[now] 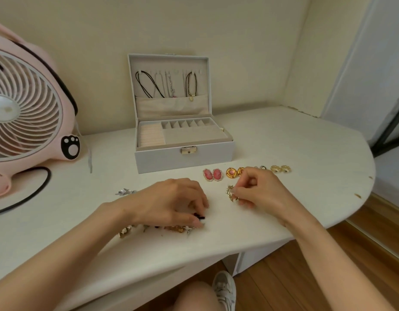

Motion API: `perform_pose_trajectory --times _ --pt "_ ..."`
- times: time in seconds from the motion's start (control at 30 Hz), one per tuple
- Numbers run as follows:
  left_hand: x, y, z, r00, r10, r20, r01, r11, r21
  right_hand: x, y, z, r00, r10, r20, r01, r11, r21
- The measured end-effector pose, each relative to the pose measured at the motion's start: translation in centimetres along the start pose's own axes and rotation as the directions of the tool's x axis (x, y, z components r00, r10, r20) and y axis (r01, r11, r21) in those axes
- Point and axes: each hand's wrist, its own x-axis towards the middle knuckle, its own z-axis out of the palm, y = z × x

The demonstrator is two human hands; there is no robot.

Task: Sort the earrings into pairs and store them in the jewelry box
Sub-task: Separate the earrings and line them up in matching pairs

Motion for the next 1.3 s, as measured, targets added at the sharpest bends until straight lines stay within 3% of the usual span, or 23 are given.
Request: perform_pose_trajectory --times 0.17,0.37,0.8,0.9,1.1,1.3 --pt "-0.3 -0.3 -0.8 0.997 -0.052 -0.049 0.058 0.99 0.13 -0.1 0.2 0.3 1.0 -0.002 0.011 0.001 0.996 0.086" --pt "2.1 1.0 -0.3 0.922 -0.256 -0.29 0.22 0.964 -0.152 -0.1 -0.3 1.0 0.996 -0.088 0.025 0.081 0.976 0.202" --pt "4.6 1.6 0.2 0.898 -0.35 -0.266 0.269 0.916 -0.298 0.5 0.3 1.4 0.998 -0.065 -0.016 0.067 0.933 0.353" --pt "4.5 1.2 -0.1 0.88 -0.392 -0.27 0.271 0.879 -0.391 0.6 0.3 1.0 0.999 -0.044 -0.017 0.047 0.948 0.314" --pt "5.0 1.2 0.7 0.869 -0.406 -0.284 0.332 0.903 -0.273 1.1 0.7 1.3 0.996 0.008 -0.087 0.003 0.991 0.131" --pt "4.9 1.1 0.0 0.892 -0.396 -0.218 0.281 0.863 -0.419 1.2 0.6 1.1 0.99 0.046 -0.136 -0.025 0.987 0.157"
